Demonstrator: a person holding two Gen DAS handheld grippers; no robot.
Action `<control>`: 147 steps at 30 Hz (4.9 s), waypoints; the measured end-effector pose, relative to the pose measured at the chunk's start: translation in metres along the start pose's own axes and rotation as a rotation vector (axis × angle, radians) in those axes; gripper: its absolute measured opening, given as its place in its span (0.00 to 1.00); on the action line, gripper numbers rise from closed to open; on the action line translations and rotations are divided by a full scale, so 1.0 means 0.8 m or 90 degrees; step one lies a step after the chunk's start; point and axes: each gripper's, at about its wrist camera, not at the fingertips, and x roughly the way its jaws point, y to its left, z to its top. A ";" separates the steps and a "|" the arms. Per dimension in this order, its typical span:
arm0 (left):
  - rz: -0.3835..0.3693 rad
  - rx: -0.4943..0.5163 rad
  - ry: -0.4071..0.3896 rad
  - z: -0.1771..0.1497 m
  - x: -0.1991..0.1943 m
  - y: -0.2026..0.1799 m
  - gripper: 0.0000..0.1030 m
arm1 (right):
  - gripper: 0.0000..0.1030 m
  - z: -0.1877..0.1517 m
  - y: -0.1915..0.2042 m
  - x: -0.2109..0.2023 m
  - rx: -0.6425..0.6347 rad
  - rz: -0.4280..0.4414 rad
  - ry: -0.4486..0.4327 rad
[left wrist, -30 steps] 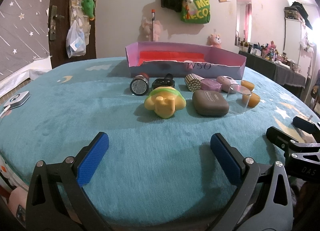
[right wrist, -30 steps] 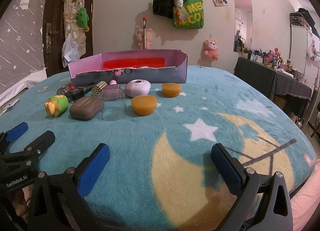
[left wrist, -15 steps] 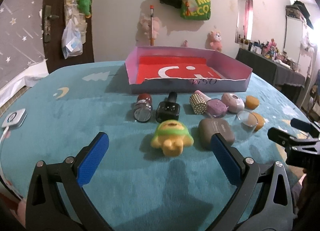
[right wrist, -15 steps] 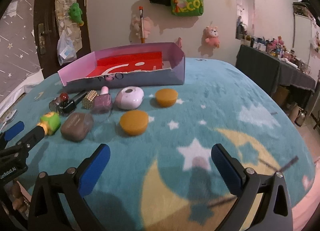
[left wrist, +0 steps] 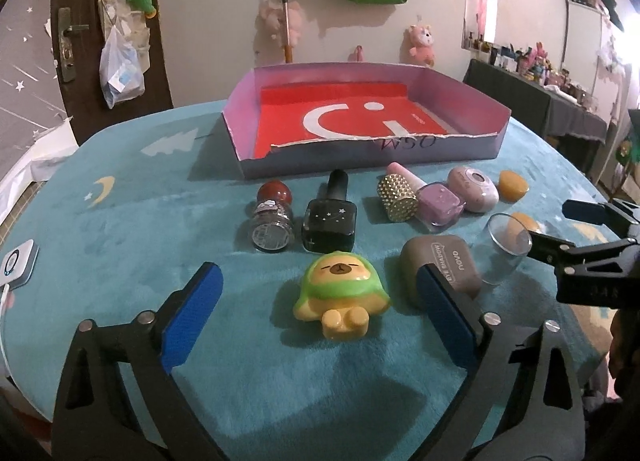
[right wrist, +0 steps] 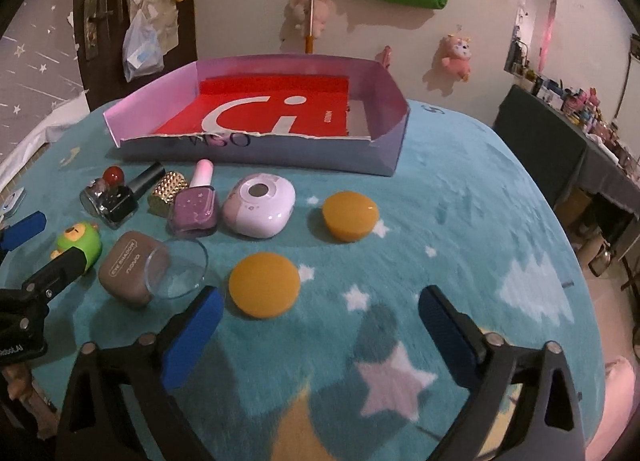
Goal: Organize rigid objects
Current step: 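Grasp the yellow-green duck toy with the left tool while the right grasps an orange sponge, then carry the duck toy and orange sponge into the pink box and release both, then withdraw both tools from the box back toward the remaining items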
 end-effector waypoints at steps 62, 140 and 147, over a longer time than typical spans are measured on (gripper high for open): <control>-0.075 0.087 0.072 0.196 0.123 -0.003 0.46 | 0.39 0.197 -0.027 0.088 -0.070 0.096 0.047; -0.093 0.032 0.032 0.210 0.066 0.012 0.80 | 0.78 0.212 -0.015 0.043 -0.160 0.077 0.075; -0.085 0.018 -0.058 0.184 -0.017 0.010 0.92 | 0.92 0.189 -0.020 -0.044 -0.125 0.098 -0.018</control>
